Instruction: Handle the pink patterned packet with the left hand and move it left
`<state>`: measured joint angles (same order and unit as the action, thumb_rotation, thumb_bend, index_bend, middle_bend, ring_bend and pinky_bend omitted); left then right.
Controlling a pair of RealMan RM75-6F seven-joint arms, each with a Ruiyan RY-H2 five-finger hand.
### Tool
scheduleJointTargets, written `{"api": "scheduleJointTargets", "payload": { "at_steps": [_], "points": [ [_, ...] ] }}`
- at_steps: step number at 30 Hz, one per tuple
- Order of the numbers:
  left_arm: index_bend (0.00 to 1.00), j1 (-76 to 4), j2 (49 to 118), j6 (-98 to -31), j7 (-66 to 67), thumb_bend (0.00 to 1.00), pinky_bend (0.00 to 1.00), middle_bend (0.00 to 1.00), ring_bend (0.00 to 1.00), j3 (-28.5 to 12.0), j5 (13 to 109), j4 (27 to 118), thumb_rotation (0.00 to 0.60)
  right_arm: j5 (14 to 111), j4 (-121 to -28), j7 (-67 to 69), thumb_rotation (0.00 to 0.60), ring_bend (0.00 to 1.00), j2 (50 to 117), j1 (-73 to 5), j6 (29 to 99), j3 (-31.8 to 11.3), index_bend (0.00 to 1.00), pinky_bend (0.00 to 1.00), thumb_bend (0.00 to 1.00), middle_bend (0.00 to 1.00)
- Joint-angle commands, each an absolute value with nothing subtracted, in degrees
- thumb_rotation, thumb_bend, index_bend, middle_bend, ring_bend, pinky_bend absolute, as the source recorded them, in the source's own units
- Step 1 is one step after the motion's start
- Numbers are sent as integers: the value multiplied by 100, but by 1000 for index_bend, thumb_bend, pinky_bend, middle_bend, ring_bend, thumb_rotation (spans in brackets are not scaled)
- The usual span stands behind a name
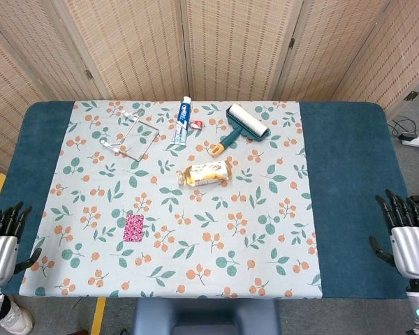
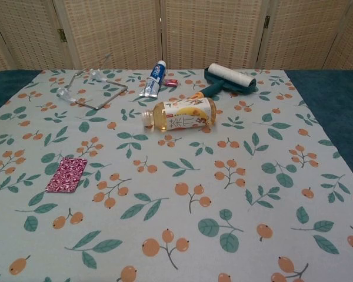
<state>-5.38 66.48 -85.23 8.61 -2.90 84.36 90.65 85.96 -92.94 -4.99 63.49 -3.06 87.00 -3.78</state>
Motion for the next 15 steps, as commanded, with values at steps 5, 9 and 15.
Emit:
{"api": "scheduleJointTargets", "payload": {
  "at_steps": [5, 9, 15],
  "points": [
    [71, -581, 6608, -8389, 1016, 311, 0, 0, 0, -237, 8424, 9139, 600, 8574, -9287, -546, 600, 0, 6359, -295, 8701, -384, 0, 0, 365, 0],
    [71, -594, 6603, -8399, 974, 311, 0, 0, 0, -254, 8434, 9123, 600, 8608, -9309, -553, 600, 0, 6345, -263, 8748, -366, 0, 0, 365, 0],
    [78, -621, 6585, -8383, 825, 311, 0, 0, 0, -247, 8496, 9118, 600, 8611, -9279, -486, 600, 0, 6354, -204, 8821, -358, 0, 0, 365, 0]
  ]
}}
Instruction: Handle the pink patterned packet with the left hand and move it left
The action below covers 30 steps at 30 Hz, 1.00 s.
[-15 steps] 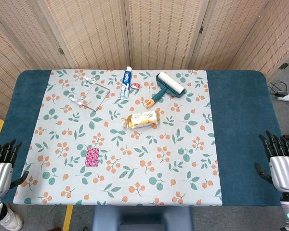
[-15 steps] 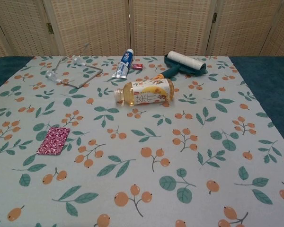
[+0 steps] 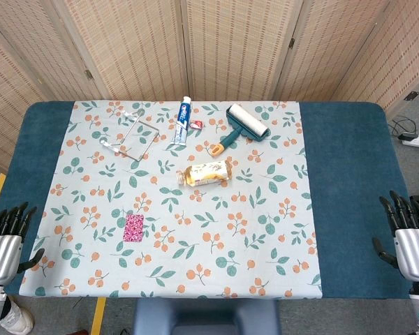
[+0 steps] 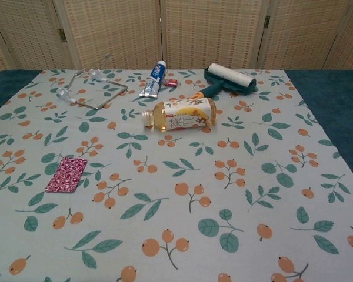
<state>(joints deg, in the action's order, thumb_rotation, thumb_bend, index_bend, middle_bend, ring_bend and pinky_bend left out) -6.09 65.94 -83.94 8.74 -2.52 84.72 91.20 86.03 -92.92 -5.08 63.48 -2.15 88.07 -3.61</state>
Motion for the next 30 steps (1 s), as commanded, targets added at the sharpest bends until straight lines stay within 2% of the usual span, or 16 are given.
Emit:
{"api": "scheduleJointTargets", "payload": {
  "at_steps": [1, 5, 7, 10, 14, 19, 24, 27, 30],
  "points": [
    [82, -628, 6583, -8387, 801, 311, 0, 0, 0, -248, 8513, 9108, 600, 8611, -9270, -472, 600, 0, 6356, -199, 8826, -359, 0, 0, 365, 0],
    [101, -697, 6594, -8394, 658, 314, 0, 0, 0, -259, 8658, 9025, 600, 8617, -9256, -440, 600, 0, 6340, -205, 8834, -381, 0, 0, 365, 0],
    [137, -788, 6609, -8413, 494, 348, 0, 7, 3, -263, 8869, 8916, 600, 8623, -9262, -421, 600, 0, 6325, -219, 8829, -398, 0, 0, 365, 0],
    [195, -968, 6613, -8350, 300, 501, 0, 27, 17, -239, 9180, 8749, 600, 8638, -9300, -391, 600, 0, 6291, -236, 8817, -412, 0, 0, 365, 0],
    [213, -1317, 6542, -8061, 66, 658, 0, 29, 20, -176, 9578, 8711, 600, 8706, -9333, -411, 600, 0, 6261, -255, 8842, -424, 0, 0, 365, 0],
    [264, -1783, 6546, -7633, -86, 926, 0, 32, 28, -163, 9895, 8676, 600, 8689, -9374, -355, 600, 0, 6218, -277, 8774, -420, 0, 0, 365, 0],
    [269, -2273, 6542, -6923, -84, 983, 0, 33, 21, -165, 9884, 8844, 595, 8688, -9373, -319, 600, 0, 6204, -287, 8735, -408, 0, 0, 365, 0],
    [269, -2519, 6614, -6492, -45, 997, 0, 27, 0, -142, 9804, 8915, 505, 8666, -9371, -288, 600, 0, 6195, -280, 8730, -408, 0, 0, 365, 0],
    [269, -2730, 6732, -6126, -73, 1000, 0, 8, 0, -118, 9706, 8893, 445, 8677, -9359, -268, 600, 0, 6197, -275, 8731, -399, 0, 0, 365, 0]
  ]
}}
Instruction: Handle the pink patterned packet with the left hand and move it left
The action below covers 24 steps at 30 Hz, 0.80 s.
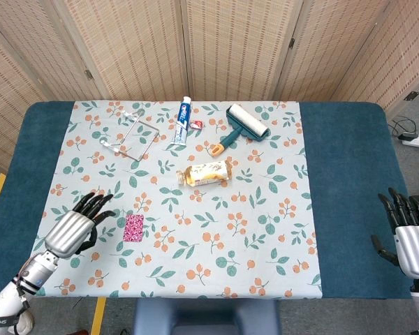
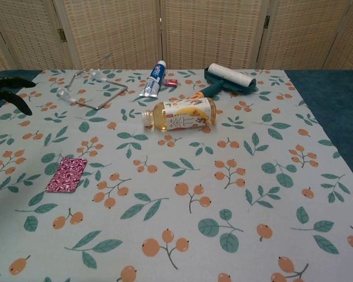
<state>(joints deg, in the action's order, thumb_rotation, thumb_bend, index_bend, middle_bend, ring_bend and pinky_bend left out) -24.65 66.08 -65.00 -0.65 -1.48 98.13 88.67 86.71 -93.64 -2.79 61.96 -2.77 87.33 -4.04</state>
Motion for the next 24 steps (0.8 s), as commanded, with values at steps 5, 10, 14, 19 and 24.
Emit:
{"api": "scheduleJointTargets", "payload": {
  "at_steps": [5, 10, 14, 19, 24],
  "points": [
    [270, -2969, 6887, -5659, 21, 988, 0, 0, 0, -52, 9539, 8832, 388, 8652, -9339, -229, 600, 0, 6195, -268, 8718, -396, 0, 0, 365, 0],
    [271, -3093, 7087, -5439, 158, 963, 0, 0, 0, 15, 9418, 8749, 388, 8647, -9303, -211, 600, 0, 6227, -280, 8682, -388, 0, 0, 365, 0],
    [268, -3154, 7253, -5327, 256, 959, 0, 0, 0, 59, 9307, 8632, 385, 8631, -9283, -193, 600, 0, 6243, -288, 8647, -382, 0, 0, 365, 0],
    [242, -3172, 7434, -5275, 487, 957, 0, 0, 0, 98, 9172, 8507, 383, 8625, -9256, -147, 600, 0, 6258, -291, 8631, -378, 0, 0, 365, 0],
    [240, -3183, 7633, -5258, 726, 957, 0, 0, 0, 124, 9049, 8354, 387, 8618, -9243, -157, 600, 0, 6269, -299, 8612, -377, 0, 0, 365, 0]
  ]
}}
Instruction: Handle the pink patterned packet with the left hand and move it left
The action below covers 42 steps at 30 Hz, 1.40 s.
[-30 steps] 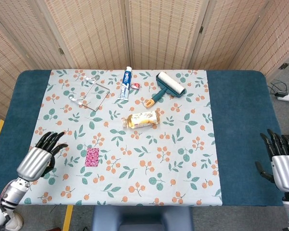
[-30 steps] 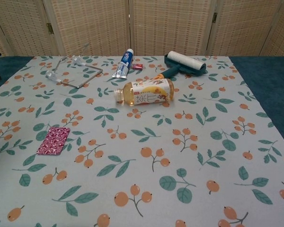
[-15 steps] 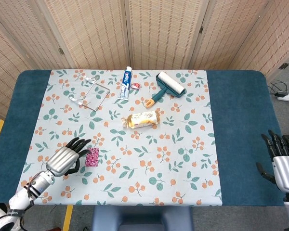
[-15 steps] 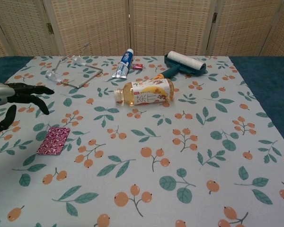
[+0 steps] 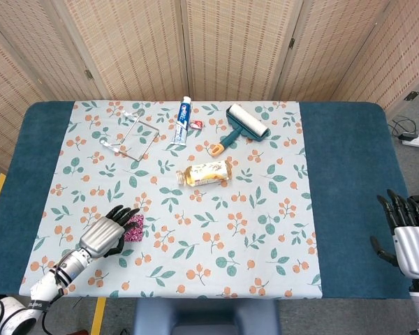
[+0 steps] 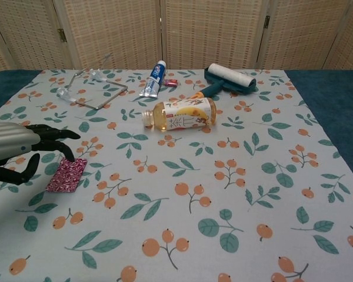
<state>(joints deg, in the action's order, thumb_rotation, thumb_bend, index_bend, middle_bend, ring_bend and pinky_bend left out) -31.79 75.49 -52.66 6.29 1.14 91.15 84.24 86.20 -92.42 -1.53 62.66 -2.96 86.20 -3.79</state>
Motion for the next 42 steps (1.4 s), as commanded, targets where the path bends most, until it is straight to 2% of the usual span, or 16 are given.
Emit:
{"api": "scheduleJointTargets", "payload": {
  "at_steps": [1, 19, 42],
  "points": [
    [240, -3182, 7674, -5260, 796, 957, 0, 0, 0, 123, 9021, 8314, 386, 8619, -9244, -157, 600, 0, 6271, -300, 8609, -375, 0, 0, 365, 0],
    [227, -3177, 8065, -5183, 1358, 948, 0, 0, 0, 160, 8531, 8033, 386, 8593, -9220, -154, 600, 0, 6314, -279, 8617, -368, 0, 0, 365, 0],
    [212, -3108, 8085, -5109, 1660, 944, 0, 0, 0, 245, 8032, 7994, 386, 8518, -9181, -113, 600, 0, 6337, -278, 8581, -387, 0, 0, 365, 0]
  ]
}}
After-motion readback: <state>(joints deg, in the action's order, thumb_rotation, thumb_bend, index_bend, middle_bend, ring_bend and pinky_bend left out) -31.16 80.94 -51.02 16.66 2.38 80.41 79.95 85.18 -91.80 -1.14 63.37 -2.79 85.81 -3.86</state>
